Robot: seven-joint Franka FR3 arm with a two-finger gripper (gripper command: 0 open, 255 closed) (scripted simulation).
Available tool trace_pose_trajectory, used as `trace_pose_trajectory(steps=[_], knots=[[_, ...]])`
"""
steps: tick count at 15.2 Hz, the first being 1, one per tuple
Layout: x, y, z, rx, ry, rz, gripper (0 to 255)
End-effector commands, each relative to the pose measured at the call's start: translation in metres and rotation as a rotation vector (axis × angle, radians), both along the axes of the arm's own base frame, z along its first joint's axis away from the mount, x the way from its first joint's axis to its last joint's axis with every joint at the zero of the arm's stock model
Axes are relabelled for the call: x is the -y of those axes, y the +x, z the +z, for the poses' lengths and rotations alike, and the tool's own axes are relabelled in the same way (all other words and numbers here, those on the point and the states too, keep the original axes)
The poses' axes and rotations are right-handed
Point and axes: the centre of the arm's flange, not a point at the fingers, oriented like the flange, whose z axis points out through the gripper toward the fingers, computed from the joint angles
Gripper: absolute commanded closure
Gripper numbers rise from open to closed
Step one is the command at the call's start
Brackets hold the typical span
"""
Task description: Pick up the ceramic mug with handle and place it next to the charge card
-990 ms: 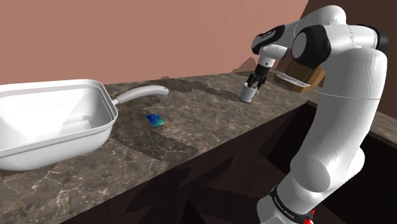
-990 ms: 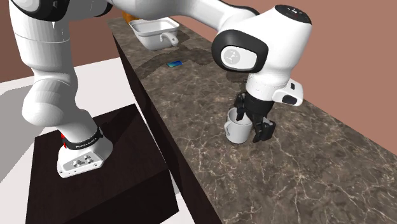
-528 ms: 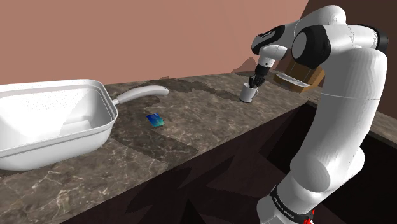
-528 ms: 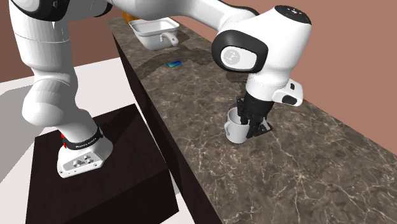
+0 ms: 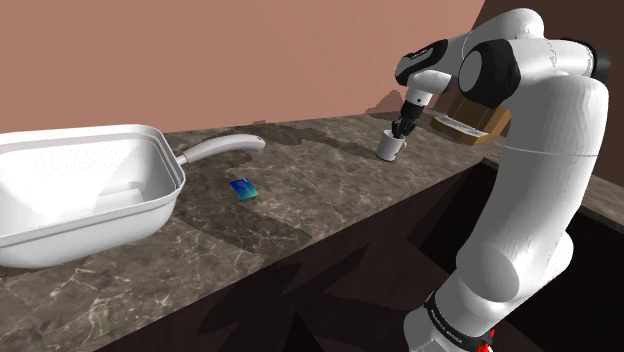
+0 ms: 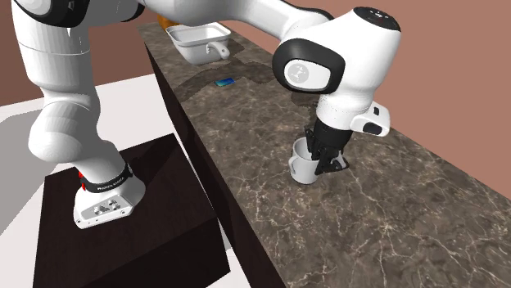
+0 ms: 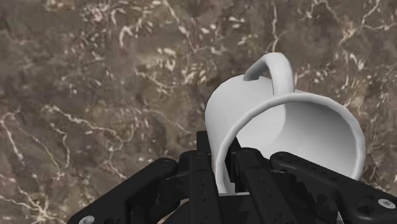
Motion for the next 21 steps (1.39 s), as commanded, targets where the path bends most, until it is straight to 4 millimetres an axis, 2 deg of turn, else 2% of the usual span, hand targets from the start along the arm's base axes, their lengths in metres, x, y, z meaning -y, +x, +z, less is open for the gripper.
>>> trace_pose_trajectory(steps=[1,21], knots=[[0.000,0.000,0.005,0.000,0.000,0.000,255],[0.000,0.000,0.111,0.000,0.000,0.000,255]])
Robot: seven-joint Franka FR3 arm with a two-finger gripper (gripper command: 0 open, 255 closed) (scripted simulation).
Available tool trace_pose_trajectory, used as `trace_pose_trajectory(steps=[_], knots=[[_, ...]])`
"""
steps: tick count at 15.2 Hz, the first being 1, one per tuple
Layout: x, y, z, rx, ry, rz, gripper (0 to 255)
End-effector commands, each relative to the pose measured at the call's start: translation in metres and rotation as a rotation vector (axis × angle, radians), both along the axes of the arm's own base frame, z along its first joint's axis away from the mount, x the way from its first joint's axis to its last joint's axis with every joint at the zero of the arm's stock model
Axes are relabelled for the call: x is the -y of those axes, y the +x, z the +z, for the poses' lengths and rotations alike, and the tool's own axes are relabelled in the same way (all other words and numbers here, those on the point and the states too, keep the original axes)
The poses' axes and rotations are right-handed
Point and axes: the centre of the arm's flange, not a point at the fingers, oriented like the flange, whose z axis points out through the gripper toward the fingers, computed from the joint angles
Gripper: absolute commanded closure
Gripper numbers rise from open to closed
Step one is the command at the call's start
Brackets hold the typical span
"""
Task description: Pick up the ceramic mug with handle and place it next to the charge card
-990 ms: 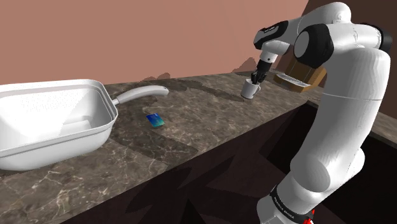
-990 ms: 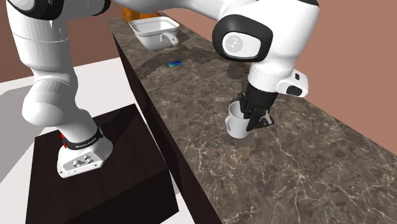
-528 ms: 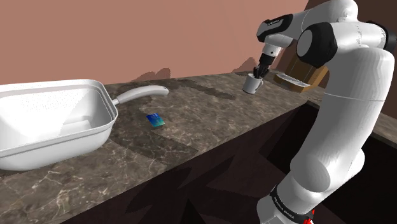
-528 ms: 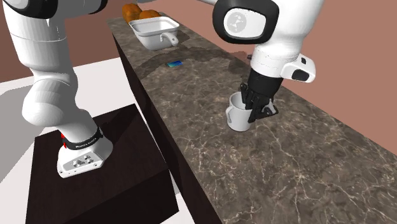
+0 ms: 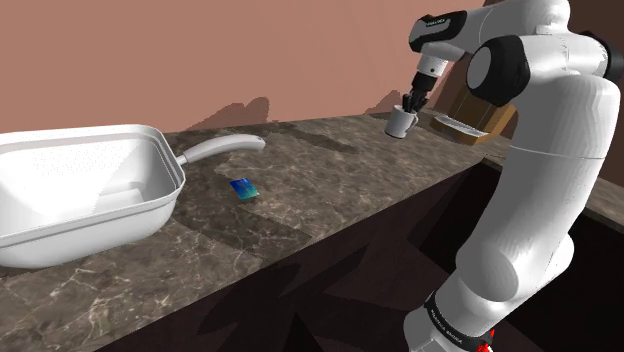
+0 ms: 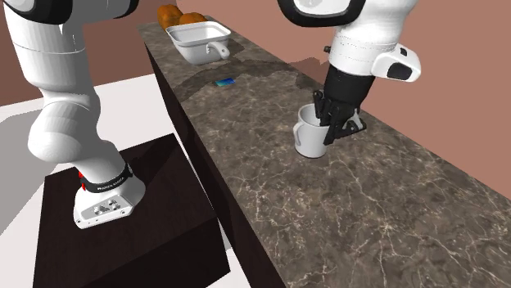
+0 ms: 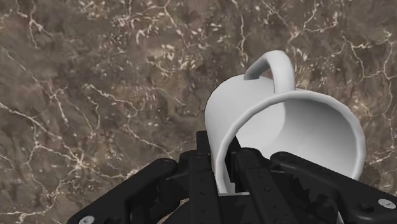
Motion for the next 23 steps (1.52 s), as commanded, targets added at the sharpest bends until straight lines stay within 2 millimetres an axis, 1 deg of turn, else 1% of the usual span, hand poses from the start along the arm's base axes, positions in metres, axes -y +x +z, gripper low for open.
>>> trace_pose_trajectory(steps=[1,12,23], knots=[[0.000,0.000,0.012,0.000,0.000,0.000,255],[0.000,0.000,0.069,0.000,0.000,0.000,255],[-0.142,-0.027,0.069,0.000,0.000,0.000,255]])
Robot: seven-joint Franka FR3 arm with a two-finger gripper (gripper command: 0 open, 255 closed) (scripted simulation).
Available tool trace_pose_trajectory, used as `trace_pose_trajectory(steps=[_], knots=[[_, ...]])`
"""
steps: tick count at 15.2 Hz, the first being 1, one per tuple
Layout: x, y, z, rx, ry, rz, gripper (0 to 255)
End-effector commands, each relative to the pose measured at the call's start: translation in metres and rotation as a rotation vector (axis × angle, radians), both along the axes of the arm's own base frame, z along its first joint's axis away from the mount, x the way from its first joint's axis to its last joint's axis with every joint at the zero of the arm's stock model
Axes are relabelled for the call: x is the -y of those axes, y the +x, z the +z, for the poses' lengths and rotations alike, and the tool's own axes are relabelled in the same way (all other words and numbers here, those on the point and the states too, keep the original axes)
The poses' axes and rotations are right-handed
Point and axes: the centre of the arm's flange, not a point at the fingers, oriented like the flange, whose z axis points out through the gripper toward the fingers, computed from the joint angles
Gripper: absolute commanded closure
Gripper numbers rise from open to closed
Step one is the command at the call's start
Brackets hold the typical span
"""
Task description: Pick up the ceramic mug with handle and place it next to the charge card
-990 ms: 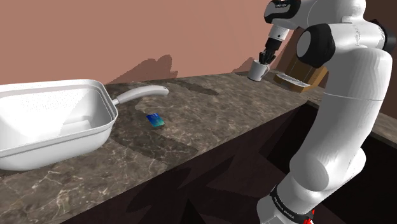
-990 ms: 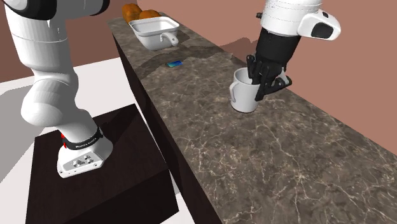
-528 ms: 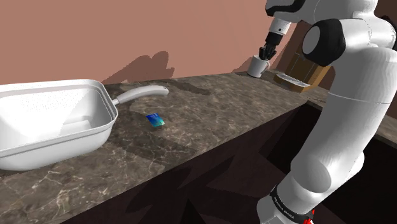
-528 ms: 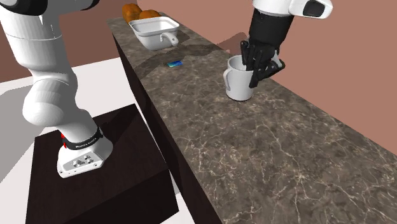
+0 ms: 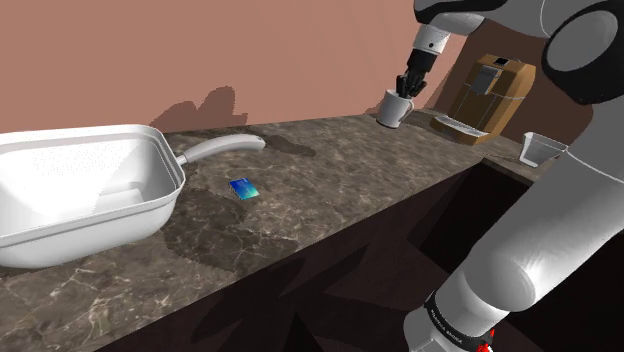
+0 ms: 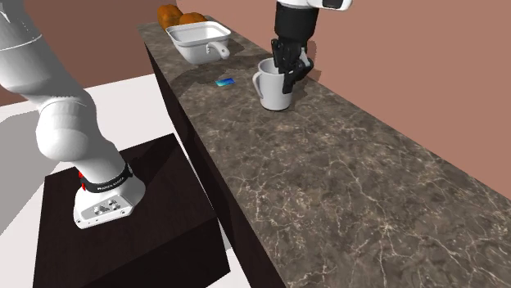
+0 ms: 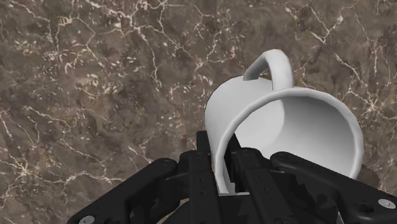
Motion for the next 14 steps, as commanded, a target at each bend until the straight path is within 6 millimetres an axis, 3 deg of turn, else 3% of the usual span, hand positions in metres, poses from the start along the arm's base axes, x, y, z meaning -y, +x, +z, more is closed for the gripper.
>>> trace_pose_trajectory(steps=[1,14], knots=[[-0.027,-0.005,-0.001,-0.001,-0.001,-0.001,255],[-0.196,-0.036,-0.001,-0.001,-0.001,-0.001,255]])
